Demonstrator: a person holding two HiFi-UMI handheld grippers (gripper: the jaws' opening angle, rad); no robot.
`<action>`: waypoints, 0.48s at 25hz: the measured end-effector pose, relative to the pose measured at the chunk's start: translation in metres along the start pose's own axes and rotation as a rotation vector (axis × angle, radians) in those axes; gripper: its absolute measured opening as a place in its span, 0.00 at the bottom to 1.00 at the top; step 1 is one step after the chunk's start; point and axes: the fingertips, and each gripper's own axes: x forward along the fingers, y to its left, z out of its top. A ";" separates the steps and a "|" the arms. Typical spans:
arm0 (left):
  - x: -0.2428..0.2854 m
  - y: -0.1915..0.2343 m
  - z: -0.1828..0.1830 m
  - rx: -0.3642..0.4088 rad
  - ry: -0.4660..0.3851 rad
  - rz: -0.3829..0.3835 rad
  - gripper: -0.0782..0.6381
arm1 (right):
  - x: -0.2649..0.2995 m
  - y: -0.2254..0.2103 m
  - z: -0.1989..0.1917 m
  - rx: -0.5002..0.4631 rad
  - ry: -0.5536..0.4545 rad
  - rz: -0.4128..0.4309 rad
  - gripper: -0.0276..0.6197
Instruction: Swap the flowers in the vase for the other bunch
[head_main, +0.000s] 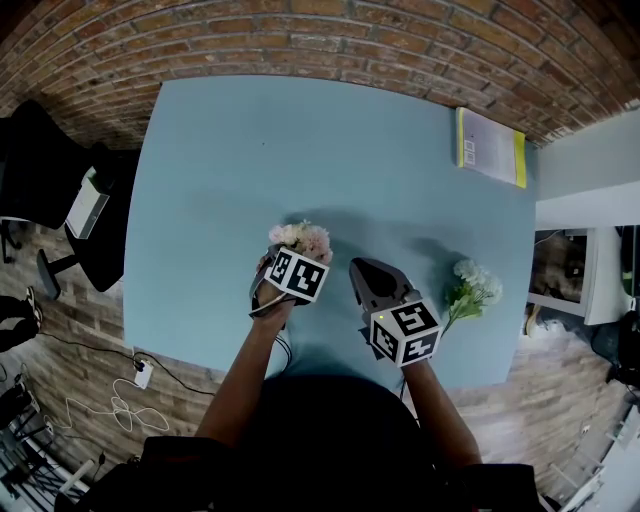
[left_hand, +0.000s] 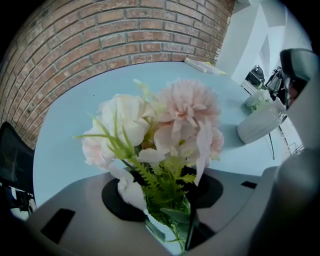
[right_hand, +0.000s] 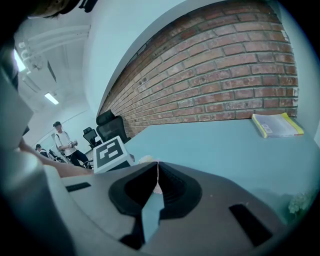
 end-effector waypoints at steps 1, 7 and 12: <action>0.000 0.000 0.000 0.002 0.002 0.000 0.40 | 0.000 0.000 0.000 0.001 0.000 0.000 0.07; 0.000 0.002 0.001 0.000 -0.008 0.004 0.36 | 0.001 -0.001 -0.001 0.007 0.002 -0.002 0.07; 0.000 0.002 0.000 -0.007 -0.012 -0.001 0.36 | 0.000 -0.001 -0.002 0.007 0.000 -0.001 0.07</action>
